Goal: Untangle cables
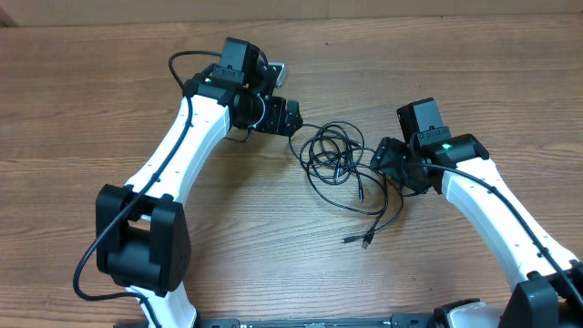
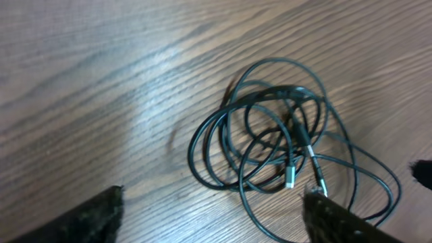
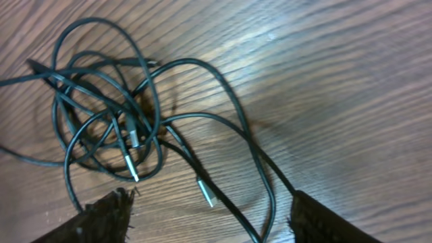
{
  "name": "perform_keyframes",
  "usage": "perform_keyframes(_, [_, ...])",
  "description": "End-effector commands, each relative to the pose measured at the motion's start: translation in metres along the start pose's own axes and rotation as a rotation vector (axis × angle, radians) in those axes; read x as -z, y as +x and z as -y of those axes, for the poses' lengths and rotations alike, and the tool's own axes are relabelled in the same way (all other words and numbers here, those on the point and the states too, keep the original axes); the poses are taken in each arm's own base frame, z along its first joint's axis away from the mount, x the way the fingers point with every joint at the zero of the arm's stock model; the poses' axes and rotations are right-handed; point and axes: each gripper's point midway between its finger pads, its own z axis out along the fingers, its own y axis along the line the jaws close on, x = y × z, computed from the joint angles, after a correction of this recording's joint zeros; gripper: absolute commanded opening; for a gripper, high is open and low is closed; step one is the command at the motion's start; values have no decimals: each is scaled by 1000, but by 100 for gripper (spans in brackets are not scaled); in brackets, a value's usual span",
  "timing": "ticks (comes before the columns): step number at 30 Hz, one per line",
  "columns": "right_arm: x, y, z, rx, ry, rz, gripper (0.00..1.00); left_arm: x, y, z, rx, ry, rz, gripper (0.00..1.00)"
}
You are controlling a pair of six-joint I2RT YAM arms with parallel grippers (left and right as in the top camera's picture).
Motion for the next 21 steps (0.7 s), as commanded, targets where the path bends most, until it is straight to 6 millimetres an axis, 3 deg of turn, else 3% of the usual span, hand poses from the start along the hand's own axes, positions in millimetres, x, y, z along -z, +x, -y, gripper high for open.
perform_keyframes(1, [8,-2,-9,24,-42,10,80,-30,19,-8,41,-53,-83,78])
perform_keyframes(6, [8,-2,-9,24,-44,11,83,-76,39,-8,37,-52,-165,80])
perform_keyframes(8, [8,-2,-9,24,-45,12,84,-93,42,-6,21,-49,-176,74])
perform_keyframes(10, [8,-1,-10,24,-50,7,84,-108,46,-4,8,-46,-186,38])
perform_keyframes(11, [8,1,-14,27,-68,-7,84,-111,46,-7,3,-62,-181,4])
perform_keyframes(12, [8,2,-15,28,-75,-10,84,-110,44,-9,0,-73,-174,4])
perform_keyframes(15, [4,2,-22,41,-97,0,85,-94,29,-6,-10,-79,-139,4])
perform_keyframes(16, [3,3,-29,55,-122,2,85,-71,16,0,-11,-76,-109,4])
perform_keyframes(21, [5,4,-61,127,-207,49,88,-10,1,31,-74,-25,-30,4])
